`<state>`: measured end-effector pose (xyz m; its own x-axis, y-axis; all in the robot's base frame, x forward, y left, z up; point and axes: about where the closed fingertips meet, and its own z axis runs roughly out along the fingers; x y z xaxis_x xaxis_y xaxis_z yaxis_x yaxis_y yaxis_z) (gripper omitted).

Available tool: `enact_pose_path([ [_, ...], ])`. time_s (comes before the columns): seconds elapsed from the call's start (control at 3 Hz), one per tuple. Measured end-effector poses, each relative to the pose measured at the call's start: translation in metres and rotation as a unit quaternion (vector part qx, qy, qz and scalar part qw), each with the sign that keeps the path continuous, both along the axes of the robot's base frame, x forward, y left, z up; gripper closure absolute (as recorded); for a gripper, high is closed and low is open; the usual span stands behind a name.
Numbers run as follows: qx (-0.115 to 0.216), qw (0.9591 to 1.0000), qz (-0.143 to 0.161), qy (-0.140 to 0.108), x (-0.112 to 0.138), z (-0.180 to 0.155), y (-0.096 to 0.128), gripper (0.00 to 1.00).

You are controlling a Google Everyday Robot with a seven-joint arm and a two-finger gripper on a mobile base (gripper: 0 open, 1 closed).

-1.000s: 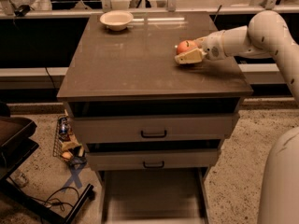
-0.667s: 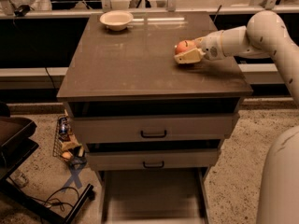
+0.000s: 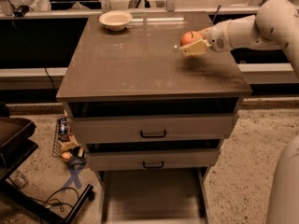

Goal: Place apple into bottom drawer

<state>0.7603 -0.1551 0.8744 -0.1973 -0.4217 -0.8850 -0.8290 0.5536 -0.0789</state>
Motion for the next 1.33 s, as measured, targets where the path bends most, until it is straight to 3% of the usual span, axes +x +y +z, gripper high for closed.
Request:
enact_pose_path([
  [0.33, -0.002, 0.9983, -0.030, -0.051, -0.035, 0.058, -0.026, 1.00],
  [0.67, 0.009, 0.9936, -0.060, -0.095, -0.108, 0.112, -0.044, 1.00],
  [1.0, 0.020, 0.9942, -0.046, -0.096, -0.180, 0.107, -0.035, 1.00],
  [1.33, 0.034, 0.9977, -0.032, -0.049, -0.256, 0.050, -0.048, 1.00],
])
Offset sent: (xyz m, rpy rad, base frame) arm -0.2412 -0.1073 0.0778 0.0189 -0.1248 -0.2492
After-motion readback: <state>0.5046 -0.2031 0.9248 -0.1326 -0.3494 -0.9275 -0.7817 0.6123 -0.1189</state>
